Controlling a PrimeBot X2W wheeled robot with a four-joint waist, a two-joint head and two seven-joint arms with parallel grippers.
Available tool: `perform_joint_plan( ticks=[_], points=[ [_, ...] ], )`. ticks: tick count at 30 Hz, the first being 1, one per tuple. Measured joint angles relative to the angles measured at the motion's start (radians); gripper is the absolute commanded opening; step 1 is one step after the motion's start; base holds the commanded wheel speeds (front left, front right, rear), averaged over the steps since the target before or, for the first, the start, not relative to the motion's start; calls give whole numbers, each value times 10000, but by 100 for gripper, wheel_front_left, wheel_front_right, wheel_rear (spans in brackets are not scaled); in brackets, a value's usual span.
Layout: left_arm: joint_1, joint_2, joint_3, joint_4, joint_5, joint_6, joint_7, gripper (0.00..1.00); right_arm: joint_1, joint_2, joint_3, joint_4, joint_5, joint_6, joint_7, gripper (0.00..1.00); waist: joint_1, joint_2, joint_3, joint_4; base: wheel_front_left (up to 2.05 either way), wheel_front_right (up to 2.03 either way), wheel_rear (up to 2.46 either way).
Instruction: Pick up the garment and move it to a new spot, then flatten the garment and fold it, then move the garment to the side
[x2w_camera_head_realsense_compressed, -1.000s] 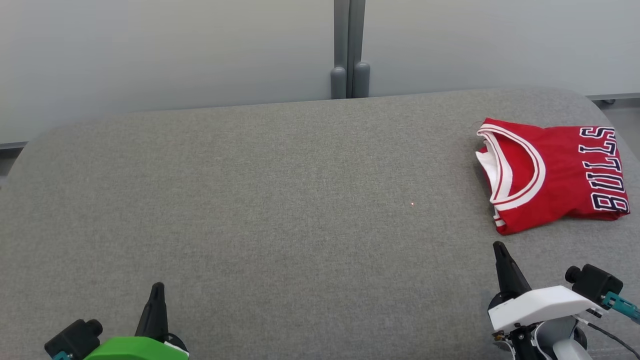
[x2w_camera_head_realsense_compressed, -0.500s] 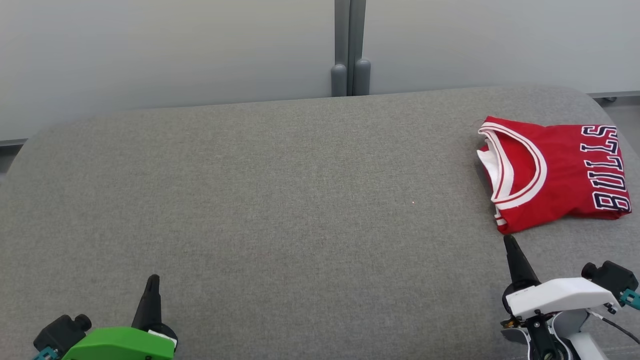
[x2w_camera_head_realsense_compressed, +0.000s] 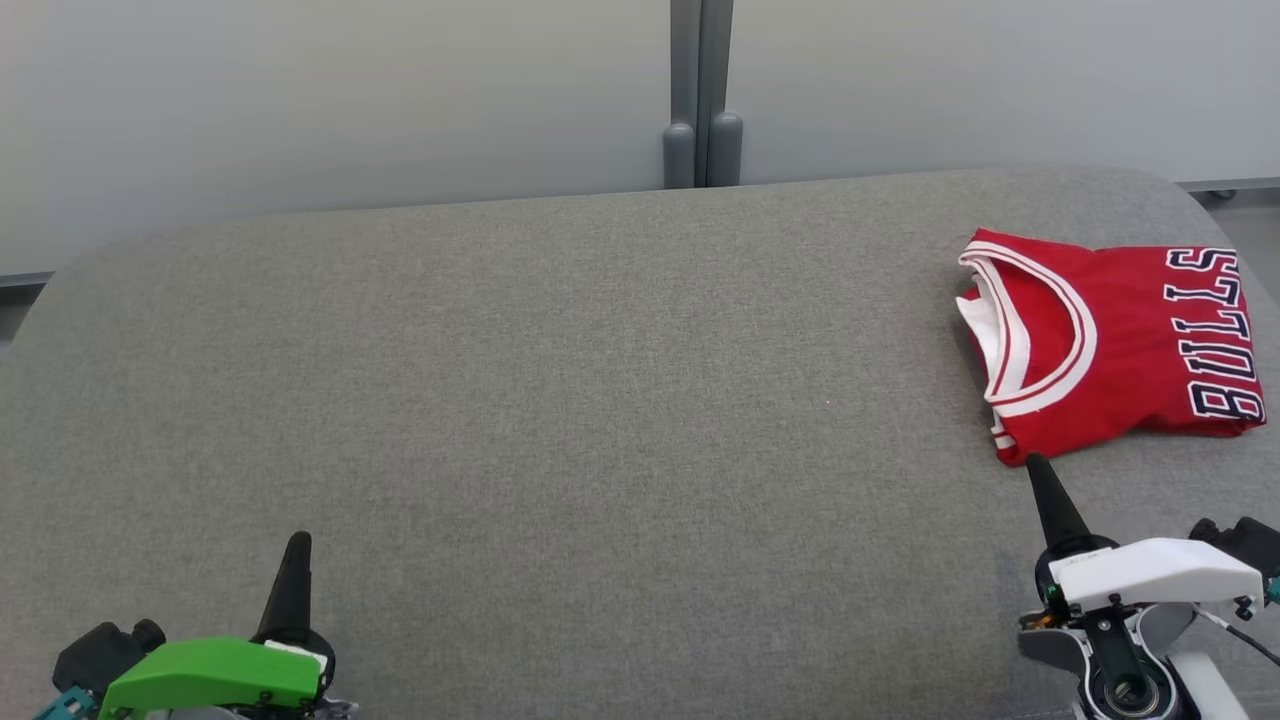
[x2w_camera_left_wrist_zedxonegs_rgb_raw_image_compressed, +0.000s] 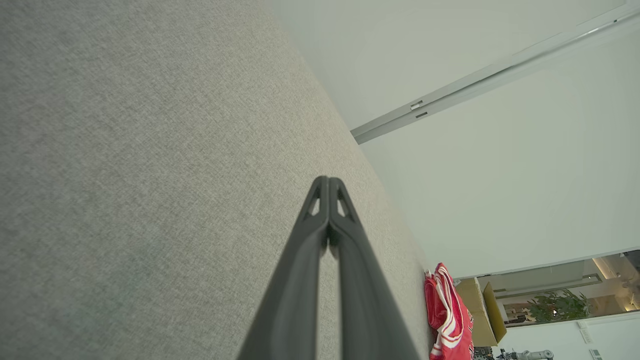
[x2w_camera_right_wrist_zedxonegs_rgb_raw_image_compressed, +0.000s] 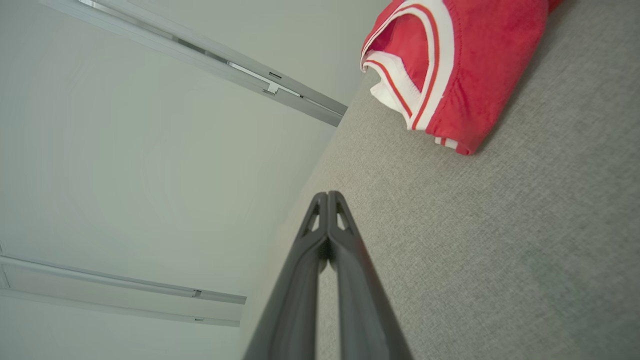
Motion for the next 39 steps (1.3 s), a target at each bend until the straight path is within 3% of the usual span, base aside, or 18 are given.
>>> perform_joint_plan(
  ticks=[39],
  points=[
    [-913, 59, 830, 633, -4326, -955, 1137, 0, -746, -19, -1354, 546, 4813, 963, 1058, 0, 0, 0, 177, 44, 0, 0, 0]
  ],
)
